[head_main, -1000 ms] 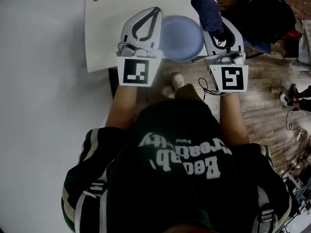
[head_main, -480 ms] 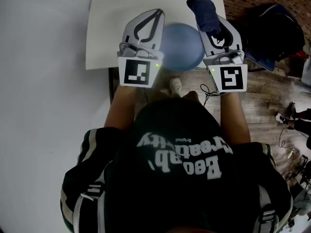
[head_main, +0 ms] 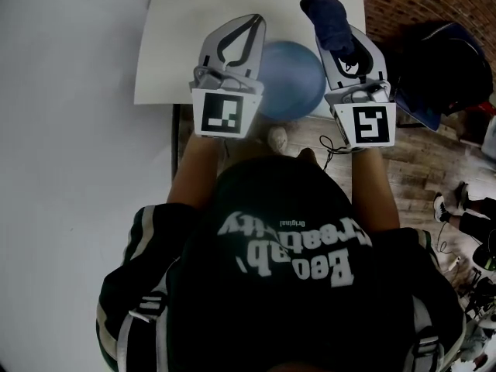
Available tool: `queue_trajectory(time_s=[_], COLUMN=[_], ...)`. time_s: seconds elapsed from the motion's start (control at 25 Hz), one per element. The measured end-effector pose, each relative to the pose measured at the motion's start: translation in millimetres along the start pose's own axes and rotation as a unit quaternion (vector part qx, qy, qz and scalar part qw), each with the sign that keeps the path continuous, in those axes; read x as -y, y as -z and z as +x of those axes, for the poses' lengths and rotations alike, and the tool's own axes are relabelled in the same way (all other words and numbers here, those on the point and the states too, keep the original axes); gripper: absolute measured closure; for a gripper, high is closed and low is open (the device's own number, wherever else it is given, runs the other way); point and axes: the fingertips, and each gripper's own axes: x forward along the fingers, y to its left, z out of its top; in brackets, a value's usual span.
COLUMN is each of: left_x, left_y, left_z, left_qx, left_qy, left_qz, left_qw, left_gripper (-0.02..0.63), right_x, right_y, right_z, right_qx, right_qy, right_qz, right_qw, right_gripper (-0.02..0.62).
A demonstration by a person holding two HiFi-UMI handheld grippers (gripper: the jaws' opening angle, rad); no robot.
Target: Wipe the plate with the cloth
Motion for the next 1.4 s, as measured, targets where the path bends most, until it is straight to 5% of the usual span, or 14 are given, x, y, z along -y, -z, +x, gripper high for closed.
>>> queue_trajectory(time_s=[0.44,1.4], left_x=[-2,-23], left_y=[-4,55], left_z=[-1,-3], left_qx=[-0.010,-0.050], left_qy=[-0.012,0.010], left_qz=[0.009,-0.004], left_qw=[0.9998,0.9987], left_gripper=[0.603,0.603], right_x=[6,-44], right_y=[5,45], right_z=[-3,59], right_qx=[0.004,-0.038], right_qy=[0.010,-0.067], right_qz=[0.024,0.046], right_qw=[1.000,0.996], right_gripper=[0.469,0.466])
